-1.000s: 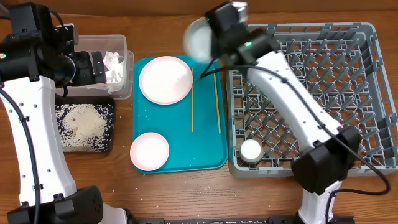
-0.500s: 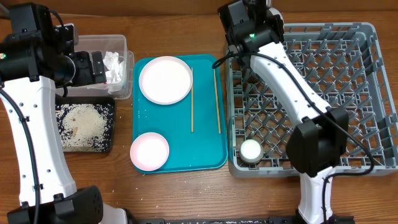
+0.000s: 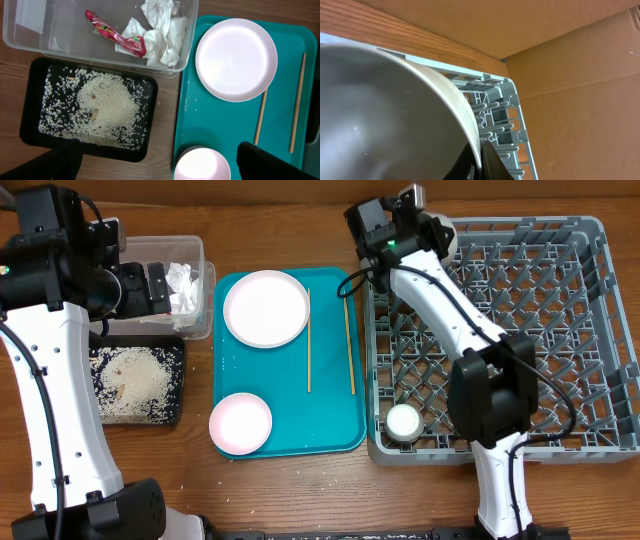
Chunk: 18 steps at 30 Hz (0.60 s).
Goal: Sort waste into correct bins and load items into the dishwasher
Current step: 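Place the grey bowl upright in the rack's back-left corner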
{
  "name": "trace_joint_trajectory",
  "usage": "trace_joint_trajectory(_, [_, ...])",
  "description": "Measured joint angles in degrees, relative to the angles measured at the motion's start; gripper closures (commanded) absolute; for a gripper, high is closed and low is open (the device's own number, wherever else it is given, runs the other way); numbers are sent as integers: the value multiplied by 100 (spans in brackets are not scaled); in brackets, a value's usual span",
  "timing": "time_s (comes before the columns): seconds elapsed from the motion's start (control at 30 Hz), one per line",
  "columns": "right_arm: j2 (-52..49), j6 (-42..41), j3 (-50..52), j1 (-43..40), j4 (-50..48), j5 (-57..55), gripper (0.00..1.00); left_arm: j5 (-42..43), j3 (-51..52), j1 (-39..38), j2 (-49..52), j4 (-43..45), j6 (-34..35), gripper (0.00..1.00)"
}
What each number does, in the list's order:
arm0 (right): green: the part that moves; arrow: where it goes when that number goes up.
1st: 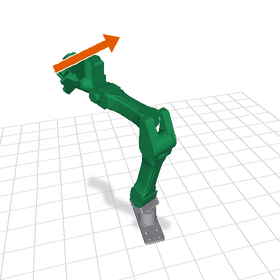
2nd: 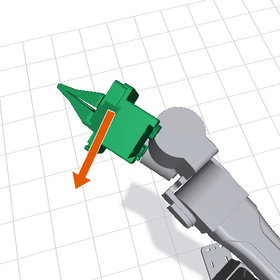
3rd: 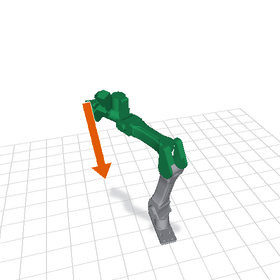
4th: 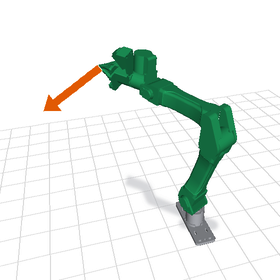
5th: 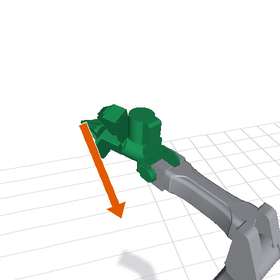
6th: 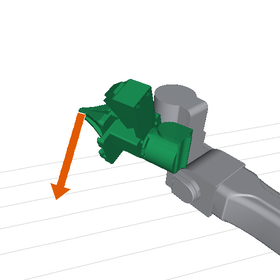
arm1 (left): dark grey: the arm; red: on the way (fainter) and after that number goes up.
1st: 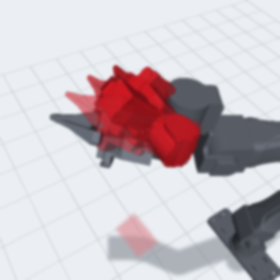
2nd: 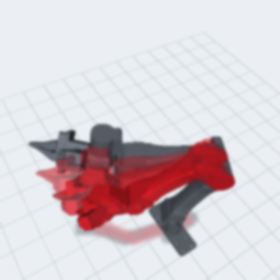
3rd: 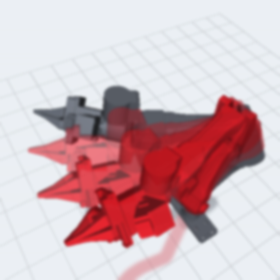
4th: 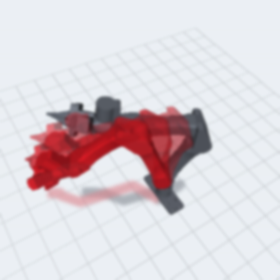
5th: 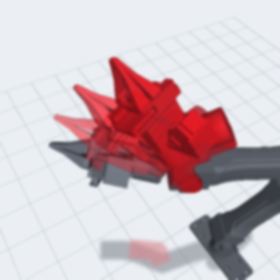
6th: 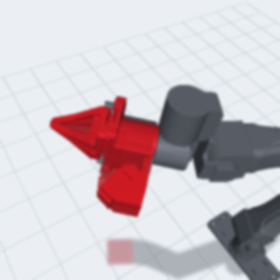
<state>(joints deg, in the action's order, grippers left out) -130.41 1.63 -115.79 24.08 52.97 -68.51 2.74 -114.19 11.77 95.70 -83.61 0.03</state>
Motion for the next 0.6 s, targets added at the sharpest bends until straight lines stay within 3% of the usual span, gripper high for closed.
trace_joint_trajectory(0.43, [-26, -11, 0, 195, 361, -142, 91, 0, 0, 0, 0, 0, 0, 0])
trace_joint_trajectory(0.6, [-33, 31, 0, 442, 470, -31, 72, 0, 0, 0, 0, 0, 0, 0])
